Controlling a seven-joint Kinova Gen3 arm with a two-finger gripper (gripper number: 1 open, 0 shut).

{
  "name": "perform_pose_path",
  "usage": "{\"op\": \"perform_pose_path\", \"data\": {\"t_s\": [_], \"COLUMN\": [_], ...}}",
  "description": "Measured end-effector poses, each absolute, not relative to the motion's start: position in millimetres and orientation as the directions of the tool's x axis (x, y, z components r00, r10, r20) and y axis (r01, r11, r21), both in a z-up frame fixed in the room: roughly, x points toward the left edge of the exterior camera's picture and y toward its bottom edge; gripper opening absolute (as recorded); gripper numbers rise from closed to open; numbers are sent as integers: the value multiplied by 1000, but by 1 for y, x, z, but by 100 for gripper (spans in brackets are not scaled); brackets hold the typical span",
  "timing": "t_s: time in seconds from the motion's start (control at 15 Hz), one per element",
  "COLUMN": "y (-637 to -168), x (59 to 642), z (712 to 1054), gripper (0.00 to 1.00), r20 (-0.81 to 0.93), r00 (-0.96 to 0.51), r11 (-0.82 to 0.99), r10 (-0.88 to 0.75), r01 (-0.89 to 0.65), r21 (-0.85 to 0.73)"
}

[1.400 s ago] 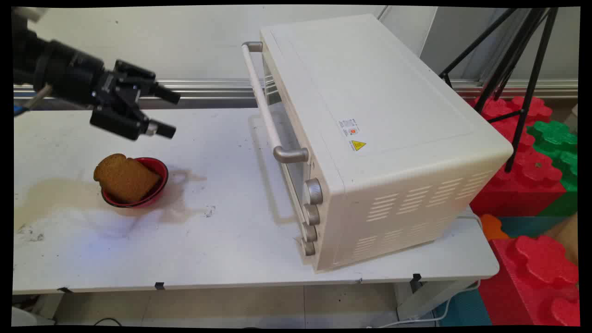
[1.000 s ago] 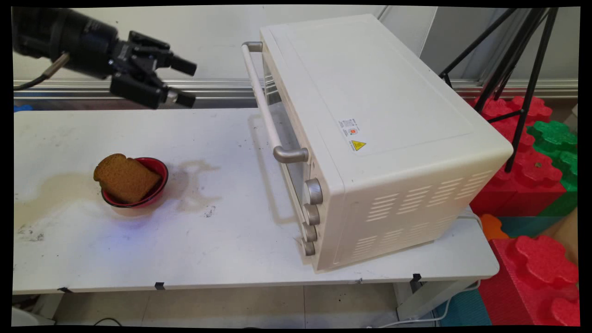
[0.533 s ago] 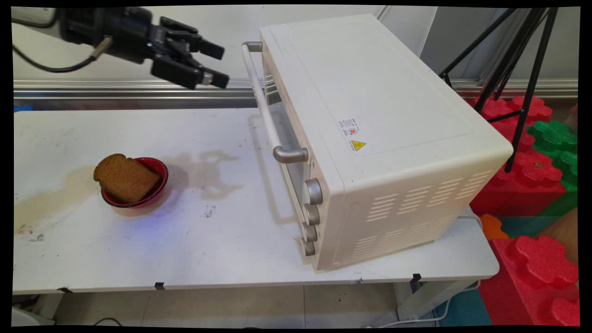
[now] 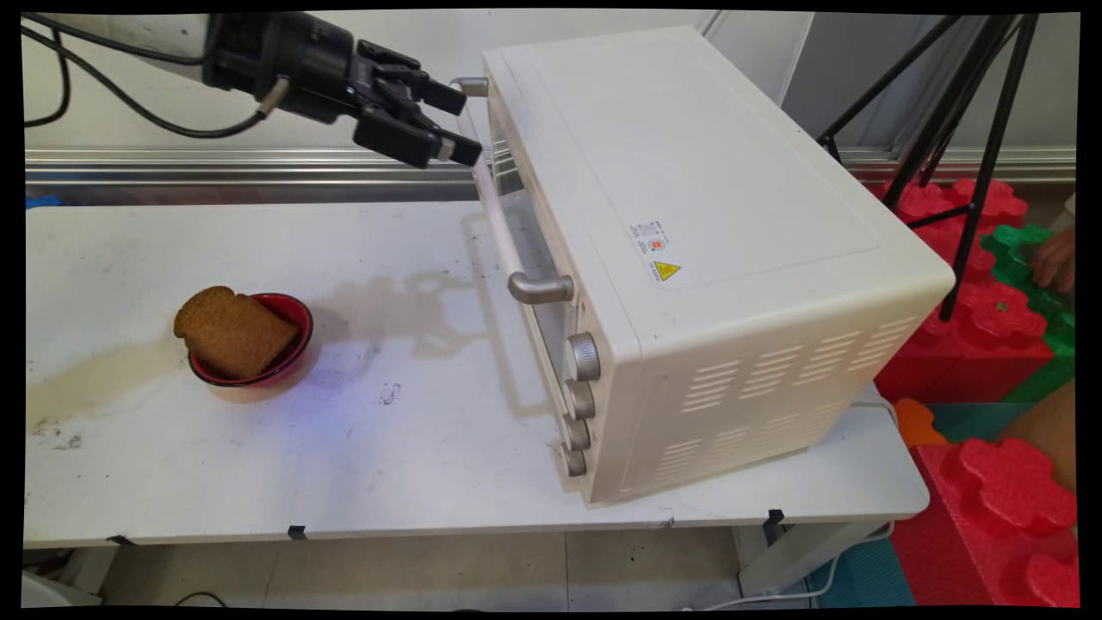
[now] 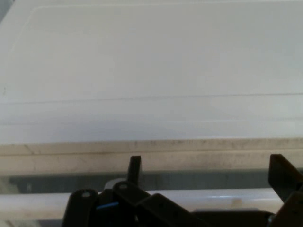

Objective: Open the oven

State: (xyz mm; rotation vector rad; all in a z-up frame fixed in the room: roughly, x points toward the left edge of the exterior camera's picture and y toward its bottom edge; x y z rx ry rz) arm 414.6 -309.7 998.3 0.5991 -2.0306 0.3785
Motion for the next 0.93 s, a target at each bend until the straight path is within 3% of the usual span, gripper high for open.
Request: {"op": "perform_pose_path", "data": {"t_s": [0.53,0.6,0.93], "y": [-325,-326,-332], "x": [402,401,396], "z": [986,986,980], "gripper": [100,0,0], "r20": [860,860,857], "r00": [-441,-442,-450], "r11": [834,835,838], "r10": [-256,-255,-253], "r01": [-550,-549,-544], "r21": [-34,-34,-38]}}
